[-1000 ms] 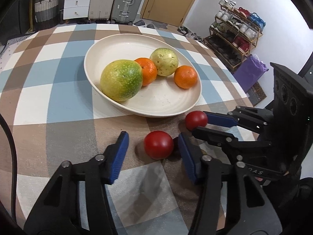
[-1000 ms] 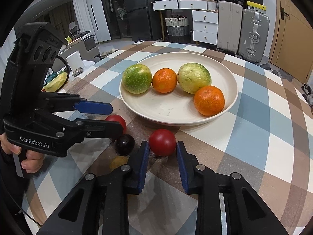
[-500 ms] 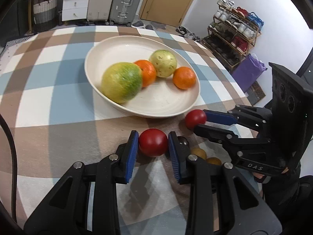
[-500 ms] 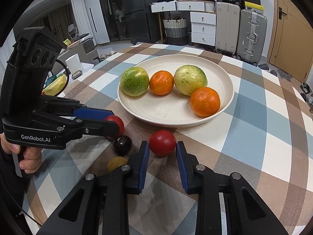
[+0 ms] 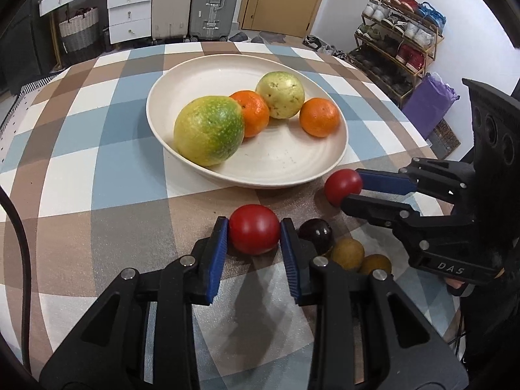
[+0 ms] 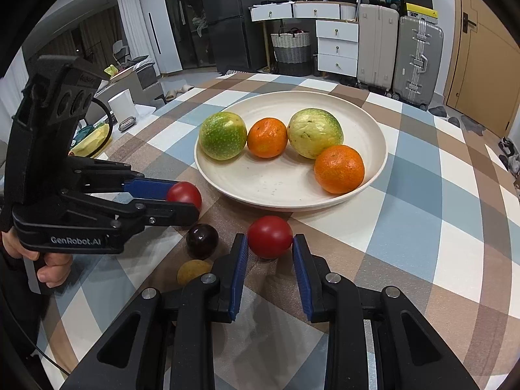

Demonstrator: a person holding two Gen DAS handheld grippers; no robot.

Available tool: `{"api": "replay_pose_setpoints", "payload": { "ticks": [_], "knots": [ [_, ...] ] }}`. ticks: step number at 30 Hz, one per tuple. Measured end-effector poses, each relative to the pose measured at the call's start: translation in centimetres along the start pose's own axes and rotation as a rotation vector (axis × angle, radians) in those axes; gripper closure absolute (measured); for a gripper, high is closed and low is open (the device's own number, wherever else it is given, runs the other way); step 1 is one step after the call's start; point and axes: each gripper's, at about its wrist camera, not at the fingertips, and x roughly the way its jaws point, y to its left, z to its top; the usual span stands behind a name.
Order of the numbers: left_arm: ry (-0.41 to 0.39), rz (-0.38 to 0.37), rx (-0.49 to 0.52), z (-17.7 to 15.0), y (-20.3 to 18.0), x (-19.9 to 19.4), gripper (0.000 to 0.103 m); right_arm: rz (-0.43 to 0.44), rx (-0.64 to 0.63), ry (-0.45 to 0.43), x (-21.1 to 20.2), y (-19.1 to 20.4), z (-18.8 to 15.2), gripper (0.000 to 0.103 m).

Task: Organize fruits
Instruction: 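Grasp a red tomato with the left gripper while the right gripper grasps another tomato, then carry both red tomatoes over the cream plate and open both grippers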

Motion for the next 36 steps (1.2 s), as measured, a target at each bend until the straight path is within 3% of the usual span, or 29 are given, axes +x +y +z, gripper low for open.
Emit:
{"api": "replay_pose_setpoints", "payload": {
  "ticks": [19, 36],
  "knots": [
    [-0.135, -0.024, 0.015, 0.4, -0.2, -3.3, 0.074, 0.014, 0.001, -0.05, -1.1, -0.1, 0.3, 0.075],
    [-0.142, -0.018, -0.001, 0.4, 0.2, -3.4, 0.074, -0.023, 0.006, 0.031, 0.4, -1.0, -0.4, 0.073]
  ]
}}
